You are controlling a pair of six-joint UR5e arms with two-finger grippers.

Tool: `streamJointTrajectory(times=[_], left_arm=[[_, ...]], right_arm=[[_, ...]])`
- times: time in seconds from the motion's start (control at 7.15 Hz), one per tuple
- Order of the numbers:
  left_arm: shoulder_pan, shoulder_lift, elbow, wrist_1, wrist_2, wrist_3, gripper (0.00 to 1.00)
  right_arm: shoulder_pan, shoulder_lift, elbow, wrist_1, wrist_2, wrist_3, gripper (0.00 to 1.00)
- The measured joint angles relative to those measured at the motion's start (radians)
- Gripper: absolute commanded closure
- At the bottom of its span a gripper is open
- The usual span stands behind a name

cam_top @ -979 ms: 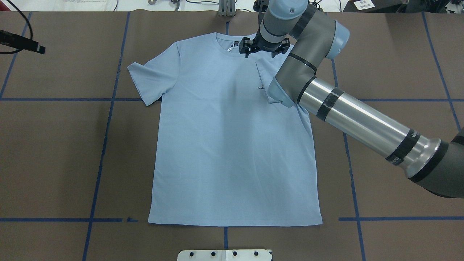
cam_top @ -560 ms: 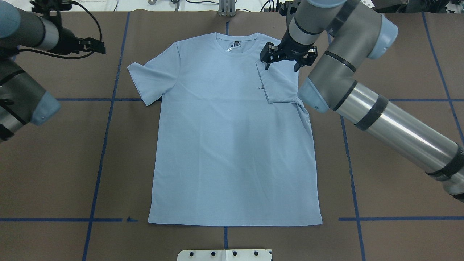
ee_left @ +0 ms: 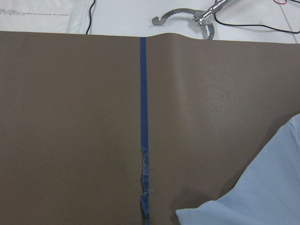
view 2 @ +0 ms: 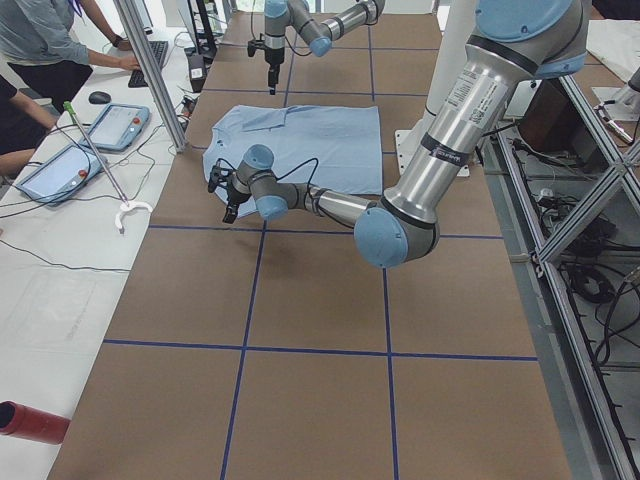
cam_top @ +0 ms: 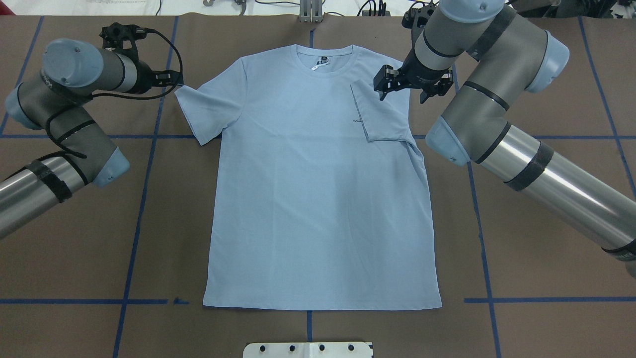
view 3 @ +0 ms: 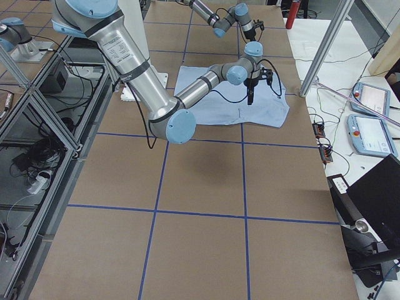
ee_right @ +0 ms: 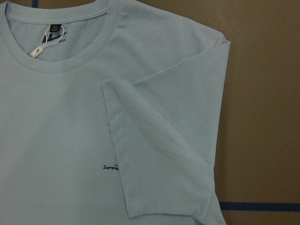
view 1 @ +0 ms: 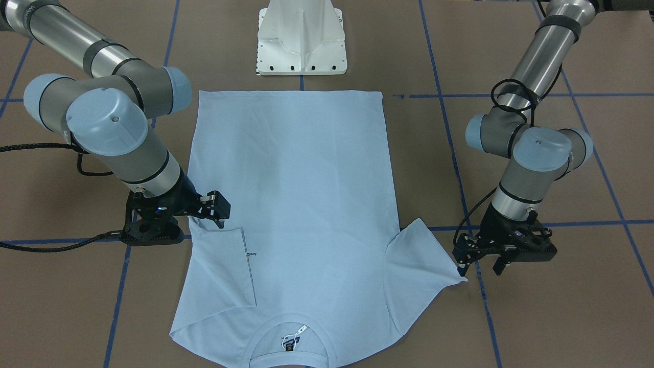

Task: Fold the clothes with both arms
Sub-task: 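Move the left gripper to the sleeve nearest it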

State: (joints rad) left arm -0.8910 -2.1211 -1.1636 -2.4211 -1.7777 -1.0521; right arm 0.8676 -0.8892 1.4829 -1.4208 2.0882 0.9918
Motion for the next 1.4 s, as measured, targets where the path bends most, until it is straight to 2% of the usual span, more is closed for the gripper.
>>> streamJointTrajectory(times=[0.7, 1.4], left_arm=[[0.03, -0.059, 0.12, -0.07, 0.005, 0.004, 0.29], [0.033, -0.068, 0.138, -0.087, 0.004, 0.055, 0.4]], right_arm=[[-0.001, 0.003, -0.012, 0.004, -0.005, 0.002, 0.0], [-0.001, 0.003, -0.013, 0.005, -0.006, 0.002, 0.0]])
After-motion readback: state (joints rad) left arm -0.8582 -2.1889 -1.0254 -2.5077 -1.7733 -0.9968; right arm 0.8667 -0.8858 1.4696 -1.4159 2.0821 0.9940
